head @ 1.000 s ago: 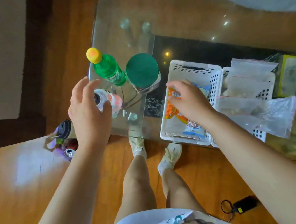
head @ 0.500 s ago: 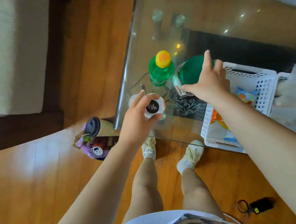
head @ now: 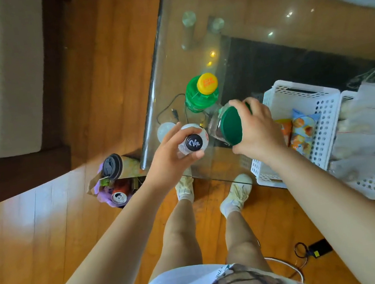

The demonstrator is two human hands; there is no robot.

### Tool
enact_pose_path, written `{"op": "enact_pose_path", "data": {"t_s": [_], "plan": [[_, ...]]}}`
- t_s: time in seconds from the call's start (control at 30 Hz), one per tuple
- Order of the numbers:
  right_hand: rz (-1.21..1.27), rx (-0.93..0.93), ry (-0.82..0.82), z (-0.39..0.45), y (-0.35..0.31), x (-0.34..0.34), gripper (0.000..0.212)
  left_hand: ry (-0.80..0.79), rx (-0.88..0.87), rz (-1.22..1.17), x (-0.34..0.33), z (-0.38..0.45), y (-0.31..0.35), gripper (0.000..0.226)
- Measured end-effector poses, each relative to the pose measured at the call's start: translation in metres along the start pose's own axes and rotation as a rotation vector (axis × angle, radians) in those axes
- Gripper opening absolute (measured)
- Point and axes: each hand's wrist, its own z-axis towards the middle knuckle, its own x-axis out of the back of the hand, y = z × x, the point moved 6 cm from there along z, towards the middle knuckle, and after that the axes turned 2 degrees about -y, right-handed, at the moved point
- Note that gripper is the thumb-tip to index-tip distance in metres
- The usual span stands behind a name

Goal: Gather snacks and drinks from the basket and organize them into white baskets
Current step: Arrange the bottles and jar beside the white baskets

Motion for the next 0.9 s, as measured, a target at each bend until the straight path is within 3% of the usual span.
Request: {"op": "enact_pose_path", "data": {"t_s": [0.27,0.47,0.6,0.67,0.77,0.9], "plan": [[-0.145,0.170,-0.008,-0.031,-0.014,-0.026,0.107,0.034,0.076,-0.270,-0.002,-0.002,-0.001,0.020],[-0.173,0.185,-0.085,-0.038,-0.009,-0.031,0.113,-0.005,0.209,-0.515,-0.010,-0.005,-0.004,0.033],[0.141,0.050,-0.246,-0.026,-0.009,-0.015,0.119,-0.048,0.213,-0.590,-0.012,-0.004,-0.009,0.035],[0.333,0.015,-0.183,-0.012,-0.016,0.006,0.109,-0.029,0.208,-0.611,-0.012,-0.004,-0.010,0.032],[0.575,0.114,-0.001,0.013,-0.036,0.045,0.095,-0.001,0.196,-0.627,-0.015,-0.002,-0.006,0.025],[0.649,0.204,-0.022,0.033,-0.058,0.057,0.065,0.016,0.180,-0.638,-0.016,0.009,0.003,0.023]]}}
